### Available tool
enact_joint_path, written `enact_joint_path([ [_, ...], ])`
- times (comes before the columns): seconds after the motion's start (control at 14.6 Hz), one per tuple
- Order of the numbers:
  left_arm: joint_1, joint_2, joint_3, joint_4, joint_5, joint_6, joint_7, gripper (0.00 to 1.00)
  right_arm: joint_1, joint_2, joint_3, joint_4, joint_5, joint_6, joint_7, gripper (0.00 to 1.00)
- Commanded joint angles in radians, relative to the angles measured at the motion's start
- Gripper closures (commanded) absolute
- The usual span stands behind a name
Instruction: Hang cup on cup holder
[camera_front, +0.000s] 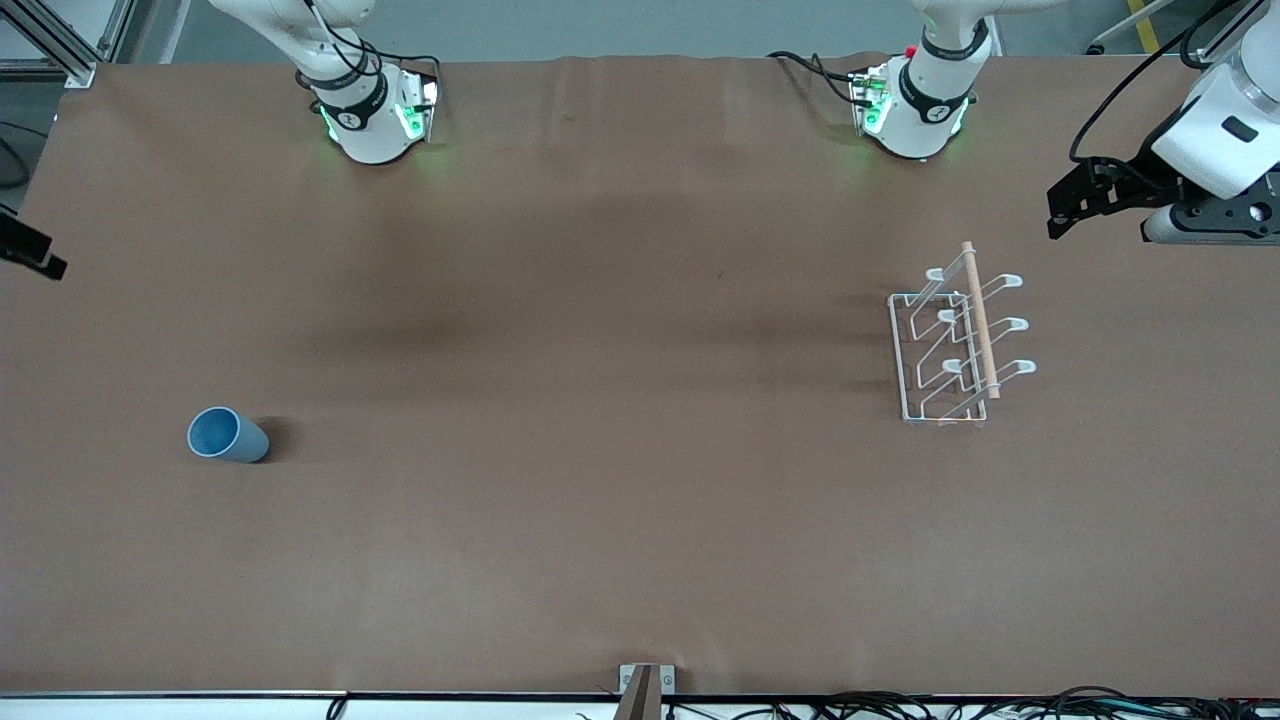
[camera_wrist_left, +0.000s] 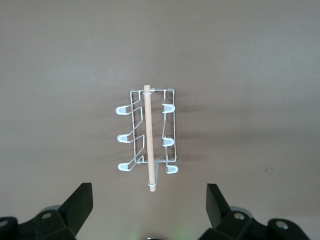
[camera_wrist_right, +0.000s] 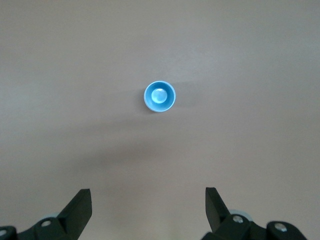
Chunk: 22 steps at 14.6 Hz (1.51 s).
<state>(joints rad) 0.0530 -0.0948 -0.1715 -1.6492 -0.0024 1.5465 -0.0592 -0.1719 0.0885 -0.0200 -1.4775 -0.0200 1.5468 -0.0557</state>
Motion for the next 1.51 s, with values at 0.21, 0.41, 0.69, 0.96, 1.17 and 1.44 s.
enact_joint_path([
  [0.21,0.002,0.012,-0.002,0.022,0.007,-0.006,0.018,0.00,-0.087,0.226,0.017,-0.015,0.018,0.195,-0.050,0.00],
  [0.41,-0.001,0.017,-0.003,0.023,0.007,-0.006,0.018,0.00,-0.093,0.283,0.017,-0.081,0.037,0.307,-0.061,0.01],
  [0.69,0.001,0.017,-0.002,0.023,0.007,-0.006,0.019,0.00,-0.090,0.356,0.018,-0.136,0.037,0.420,-0.061,0.07],
  [0.96,0.001,0.017,-0.003,0.023,0.004,-0.006,0.019,0.00,-0.093,0.431,0.020,-0.135,0.037,0.480,-0.061,0.13],
  [1.17,0.001,0.017,-0.002,0.023,-0.019,-0.006,0.018,0.00,-0.093,0.480,0.022,-0.136,0.058,0.493,-0.061,0.22],
  [1.44,0.001,0.018,-0.002,0.022,-0.019,-0.006,0.018,0.00,-0.095,0.508,0.020,-0.142,0.078,0.500,-0.078,0.34],
])
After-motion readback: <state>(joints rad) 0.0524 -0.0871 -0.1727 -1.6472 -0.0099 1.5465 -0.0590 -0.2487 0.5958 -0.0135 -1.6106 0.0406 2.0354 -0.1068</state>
